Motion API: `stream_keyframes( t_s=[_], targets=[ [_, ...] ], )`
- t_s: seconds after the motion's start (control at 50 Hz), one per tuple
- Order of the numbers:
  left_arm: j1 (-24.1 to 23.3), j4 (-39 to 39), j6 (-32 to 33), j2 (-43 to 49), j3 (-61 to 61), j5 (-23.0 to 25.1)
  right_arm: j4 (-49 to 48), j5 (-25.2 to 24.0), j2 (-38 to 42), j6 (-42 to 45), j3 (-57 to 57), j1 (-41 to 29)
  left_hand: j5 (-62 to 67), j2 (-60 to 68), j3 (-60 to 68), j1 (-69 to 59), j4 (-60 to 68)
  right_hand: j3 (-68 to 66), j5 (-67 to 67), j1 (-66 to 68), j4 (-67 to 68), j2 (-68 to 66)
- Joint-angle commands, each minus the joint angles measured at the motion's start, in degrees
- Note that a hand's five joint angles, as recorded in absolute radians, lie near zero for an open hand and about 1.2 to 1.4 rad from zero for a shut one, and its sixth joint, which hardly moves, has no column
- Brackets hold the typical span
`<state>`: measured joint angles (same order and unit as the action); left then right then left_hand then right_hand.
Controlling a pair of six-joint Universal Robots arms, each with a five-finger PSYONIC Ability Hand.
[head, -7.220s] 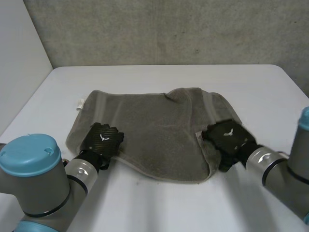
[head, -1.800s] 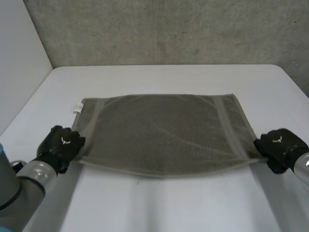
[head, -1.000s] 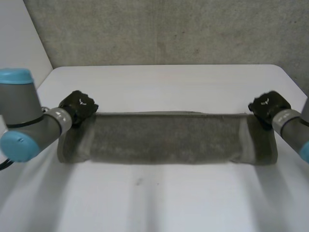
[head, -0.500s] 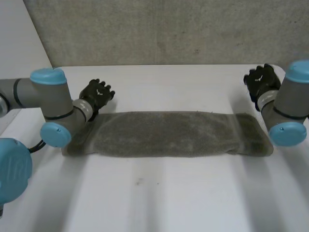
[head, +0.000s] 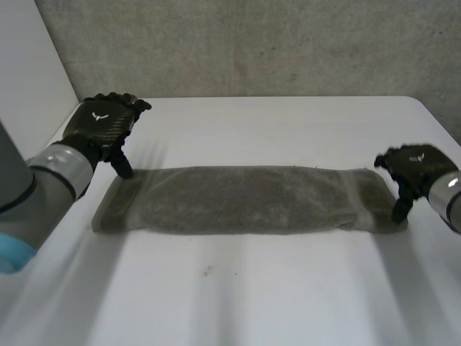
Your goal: Fold the towel.
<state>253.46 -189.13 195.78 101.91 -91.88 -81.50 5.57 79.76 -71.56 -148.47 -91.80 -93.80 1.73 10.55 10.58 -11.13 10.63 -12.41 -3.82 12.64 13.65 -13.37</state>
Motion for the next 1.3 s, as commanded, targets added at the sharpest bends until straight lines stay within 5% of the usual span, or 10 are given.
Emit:
stream_keyframes(
  t_s=[0.02, 0.24, 0.34, 0.48, 0.58, 0.7, 0.84, 0.96, 1.04, 1.3],
  targets=[
    [0.3, -8.3, -6.5, -3.0, -8.9, -0.1, -5.4, -4.4, 1.2, 0.6, -6.0, 4.2, -0.5, 0.7, 0.6, -0.1, 0.6, -6.2, -4.8, 6.0, 5.0, -5.3],
    [0.5, -9.7, -7.0, -2.2, -10.8, -0.1, -16.8, -6.5, 10.0, 0.9, -6.4, 6.3, -0.5, 0.7, 0.6, -0.1, 0.6, -29.6, -28.2, 29.4, 28.4, -28.7],
    [0.4, -9.8, -7.0, -2.2, -10.9, -0.1, -16.9, -6.1, 12.1, 2.2, -5.1, 6.8, -0.5, 0.7, 0.6, -0.1, 0.6, -67.6, -66.2, 67.3, 66.3, -66.6],
    [0.2, -9.8, -7.0, -2.4, -11.3, -0.1, -17.8, -3.5, 8.7, 6.1, -4.1, 10.2, -0.7, 0.5, 0.5, 0.1, 0.4, -67.6, -66.2, 67.4, 66.4, -66.6],
    [0.3, -9.8, -7.0, -2.5, -11.3, -0.1, -19.4, 1.6, 8.9, 21.9, -2.0, 16.3, -0.5, 0.7, 0.6, -0.1, 0.6, -67.6, -66.2, 67.4, 66.4, -66.6],
    [0.3, -9.8, -7.0, -2.5, -11.3, -0.1, -20.6, 2.8, 8.8, 29.3, 0.5, 16.7, -0.7, 0.5, 0.5, 0.1, 0.4, -67.6, -66.2, 67.4, 66.4, -66.6],
    [0.3, -9.8, -7.0, -2.7, -11.7, -0.1, -25.2, 3.3, 4.1, 23.6, 2.4, 5.8, -0.7, 0.5, 0.5, 0.1, 0.4, -67.6, -66.2, 67.4, 66.4, -66.6],
    [0.4, -9.8, -6.9, -2.9, -11.7, -0.1, -30.8, 2.0, 4.1, 22.8, 3.6, -16.0, -0.7, 0.5, 0.5, 0.1, 0.4, -67.6, -66.2, 67.4, 66.4, -66.6],
    [0.3, -9.8, -6.9, -2.9, -11.8, -0.2, -33.3, -2.0, 12.0, 23.9, 6.8, -29.7, -0.7, 0.5, 0.5, 0.1, 0.4, -67.6, -66.2, 67.4, 66.4, -66.6],
    [0.3, -9.8, -6.9, -2.1, -11.7, -0.1, -33.3, -14.4, 25.8, 23.7, 8.8, -40.5, -0.7, 0.5, 0.5, 0.1, 0.4, -59.2, -57.7, 58.9, 57.9, -58.2]
  ],
)
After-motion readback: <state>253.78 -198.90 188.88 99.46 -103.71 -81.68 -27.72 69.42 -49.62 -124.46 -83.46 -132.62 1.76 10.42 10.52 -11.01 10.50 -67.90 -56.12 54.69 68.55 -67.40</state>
